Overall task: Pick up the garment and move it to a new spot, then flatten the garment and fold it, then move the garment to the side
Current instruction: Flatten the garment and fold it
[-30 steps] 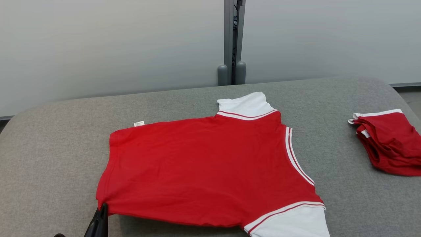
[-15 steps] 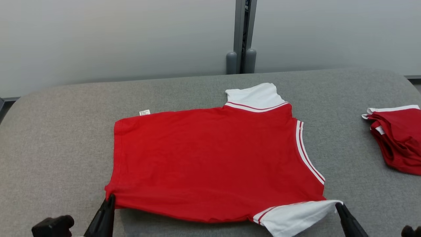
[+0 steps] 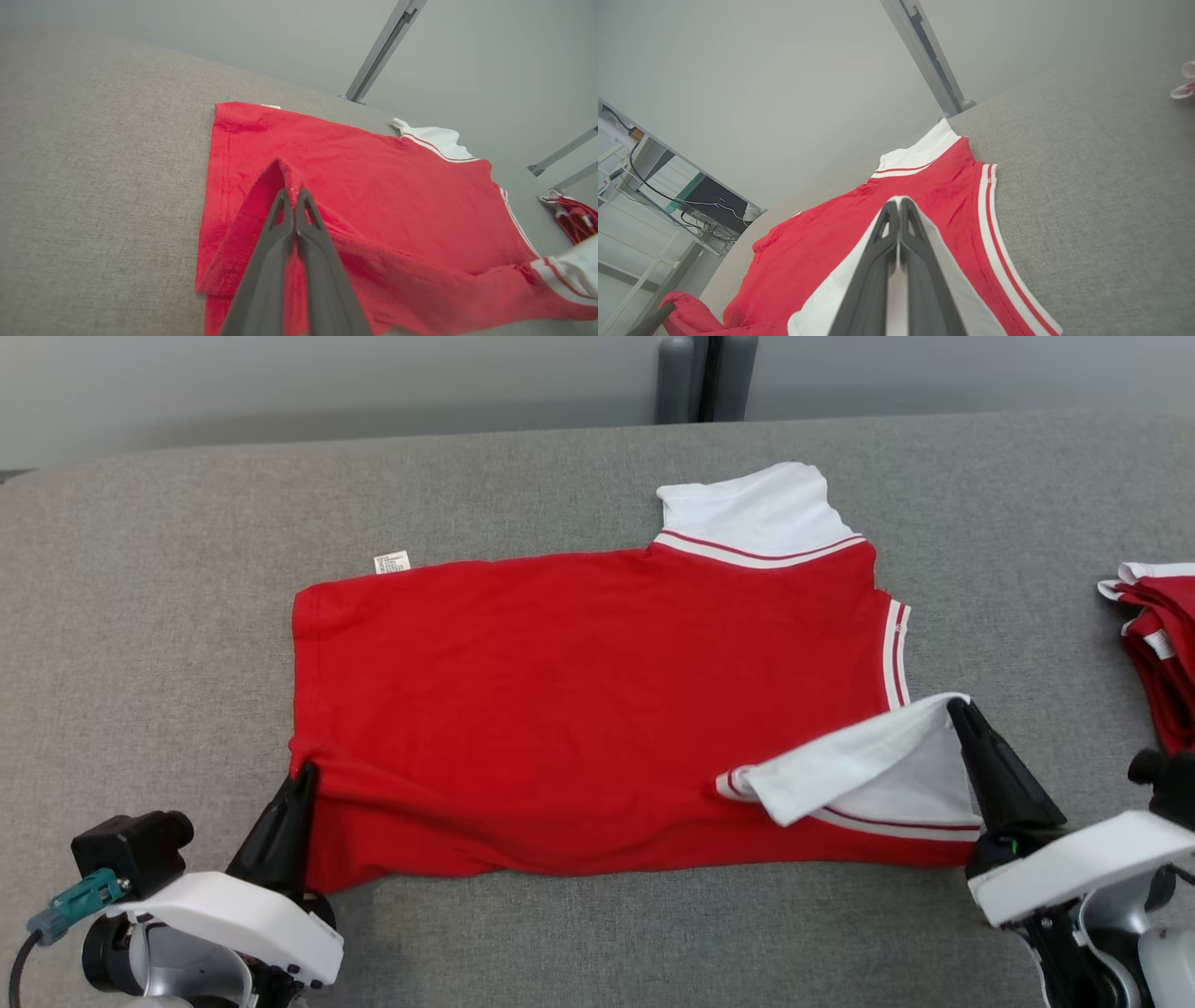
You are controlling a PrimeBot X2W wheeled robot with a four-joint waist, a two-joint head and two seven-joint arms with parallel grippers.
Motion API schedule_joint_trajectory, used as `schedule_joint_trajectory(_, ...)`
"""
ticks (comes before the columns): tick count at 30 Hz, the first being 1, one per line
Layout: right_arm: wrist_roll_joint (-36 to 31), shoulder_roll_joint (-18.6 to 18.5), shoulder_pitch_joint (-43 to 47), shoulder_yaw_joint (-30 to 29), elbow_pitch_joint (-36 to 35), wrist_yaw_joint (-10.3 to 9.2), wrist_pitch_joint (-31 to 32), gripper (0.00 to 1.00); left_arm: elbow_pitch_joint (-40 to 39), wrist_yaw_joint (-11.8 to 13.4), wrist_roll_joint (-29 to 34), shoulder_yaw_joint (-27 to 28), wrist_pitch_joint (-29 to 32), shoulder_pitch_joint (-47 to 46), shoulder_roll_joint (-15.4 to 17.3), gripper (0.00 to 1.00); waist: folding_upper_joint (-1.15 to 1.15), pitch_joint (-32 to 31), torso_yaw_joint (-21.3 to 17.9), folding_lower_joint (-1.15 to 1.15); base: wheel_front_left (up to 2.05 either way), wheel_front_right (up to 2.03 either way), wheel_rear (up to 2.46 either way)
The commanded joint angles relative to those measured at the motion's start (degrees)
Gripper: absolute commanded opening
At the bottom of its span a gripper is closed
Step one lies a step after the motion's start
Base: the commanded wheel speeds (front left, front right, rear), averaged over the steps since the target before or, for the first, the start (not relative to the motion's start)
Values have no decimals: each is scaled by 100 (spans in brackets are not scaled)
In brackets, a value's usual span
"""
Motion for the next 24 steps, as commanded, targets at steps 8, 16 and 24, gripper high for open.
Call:
schedule_joint_trajectory(8,138,-369,-1145,277,1028,0,-149,0,354,-144,-70,-3,-177,-354,-30,0,0,404,57,0,0,0,0)
schedule_joint_trajectory(16,270,-564,-1685,656,1955,-1,-411,0,773,-288,-29,-156,-353,-538,-110,48,0,514,219,0,0,0,0)
schedule_joint_trajectory(24,112,-771,-1468,996,2127,-1,-1042,100,1028,-285,291,-138,-1392,-539,-307,100,0,274,255,0,0,0,0)
